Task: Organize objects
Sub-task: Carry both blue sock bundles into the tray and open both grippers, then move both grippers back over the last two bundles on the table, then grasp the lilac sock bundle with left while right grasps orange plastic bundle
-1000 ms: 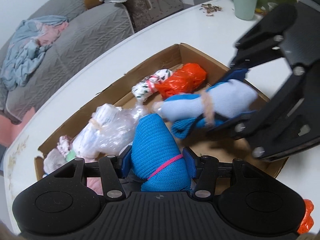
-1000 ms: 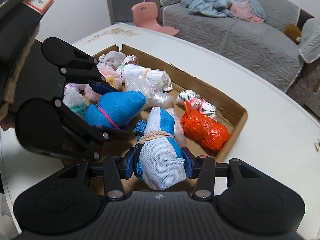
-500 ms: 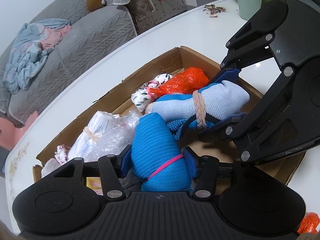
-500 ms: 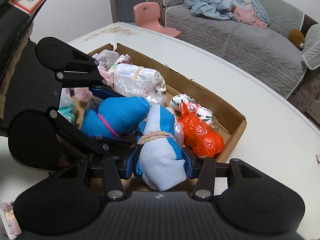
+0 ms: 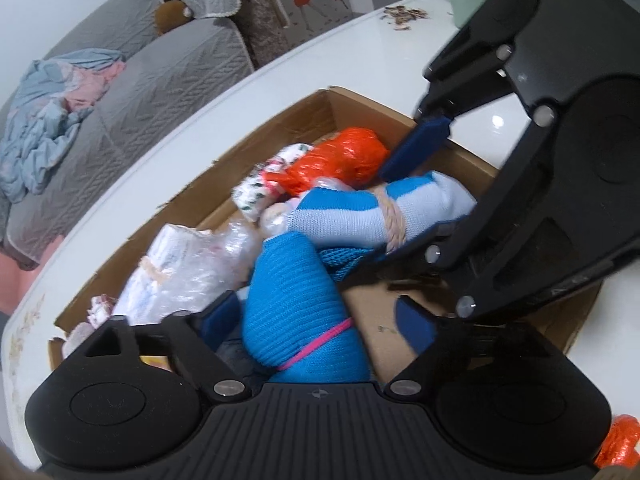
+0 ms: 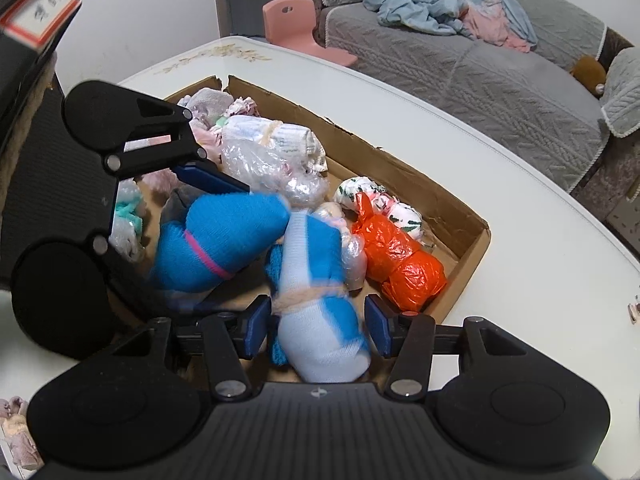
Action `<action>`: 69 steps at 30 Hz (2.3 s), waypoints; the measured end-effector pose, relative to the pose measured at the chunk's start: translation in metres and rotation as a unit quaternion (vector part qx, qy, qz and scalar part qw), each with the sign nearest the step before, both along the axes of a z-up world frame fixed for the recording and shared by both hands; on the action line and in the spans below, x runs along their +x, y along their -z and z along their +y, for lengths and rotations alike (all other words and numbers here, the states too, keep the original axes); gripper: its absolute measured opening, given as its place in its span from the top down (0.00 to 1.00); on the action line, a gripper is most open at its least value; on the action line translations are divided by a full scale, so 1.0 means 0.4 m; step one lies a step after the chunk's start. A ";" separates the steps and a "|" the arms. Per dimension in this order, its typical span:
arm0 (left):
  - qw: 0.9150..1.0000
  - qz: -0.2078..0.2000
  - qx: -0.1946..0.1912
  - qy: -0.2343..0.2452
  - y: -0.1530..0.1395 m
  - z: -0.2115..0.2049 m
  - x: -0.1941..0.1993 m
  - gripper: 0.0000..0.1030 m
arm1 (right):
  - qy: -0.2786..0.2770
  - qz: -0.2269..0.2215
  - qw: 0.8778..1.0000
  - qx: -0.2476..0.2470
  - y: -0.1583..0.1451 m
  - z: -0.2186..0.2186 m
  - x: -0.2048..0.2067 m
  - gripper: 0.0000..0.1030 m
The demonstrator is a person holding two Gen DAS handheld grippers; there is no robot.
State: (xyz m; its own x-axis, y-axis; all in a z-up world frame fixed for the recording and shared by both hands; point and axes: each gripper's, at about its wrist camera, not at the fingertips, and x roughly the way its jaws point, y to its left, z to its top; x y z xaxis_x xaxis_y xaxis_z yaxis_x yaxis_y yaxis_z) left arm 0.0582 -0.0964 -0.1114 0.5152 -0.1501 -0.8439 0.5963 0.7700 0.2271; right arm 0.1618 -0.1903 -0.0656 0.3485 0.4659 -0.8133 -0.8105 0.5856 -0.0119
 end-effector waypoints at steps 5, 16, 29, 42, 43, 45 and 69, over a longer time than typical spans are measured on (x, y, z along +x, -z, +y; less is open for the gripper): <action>1.000 0.009 0.002 0.001 0.008 0.000 -0.014 0.01 | 0.006 -0.008 1.000 -0.003 -0.002 0.001 0.003 0.41; 0.998 0.042 -0.023 -0.046 0.000 0.006 -0.082 0.01 | -0.024 -0.015 0.999 -0.027 0.001 -0.002 -0.031 0.32; 0.992 0.063 -0.052 -0.099 -0.023 -0.021 -0.252 0.01 | -0.072 -0.018 0.995 -0.065 0.017 -0.035 -0.108 0.31; 0.986 0.055 -0.097 -0.122 -0.105 0.044 -0.308 0.01 | -0.024 -0.029 0.997 -0.071 -0.033 -0.038 -0.159 0.08; 0.986 0.051 -0.101 -0.123 -0.114 0.050 -0.312 0.01 | -0.012 -0.030 0.997 -0.073 -0.039 -0.044 -0.167 0.08; 0.986 0.040 -0.101 -0.127 -0.136 0.060 -0.319 0.01 | 0.010 -0.037 0.997 -0.067 -0.061 -0.057 -0.195 0.08; 0.972 0.039 -0.093 -0.211 -0.030 0.121 -0.576 0.01 | 0.152 0.022 0.988 0.000 -0.015 -0.032 -0.449 0.08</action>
State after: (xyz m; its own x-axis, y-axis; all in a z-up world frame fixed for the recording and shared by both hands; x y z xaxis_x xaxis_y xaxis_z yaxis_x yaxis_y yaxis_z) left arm -0.1721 -0.0481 -0.0995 0.4990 -0.0929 -0.8616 0.2288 0.9731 0.0276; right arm -0.0180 -0.2030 -0.0594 0.4369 0.3453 -0.8306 -0.5966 0.8023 0.0197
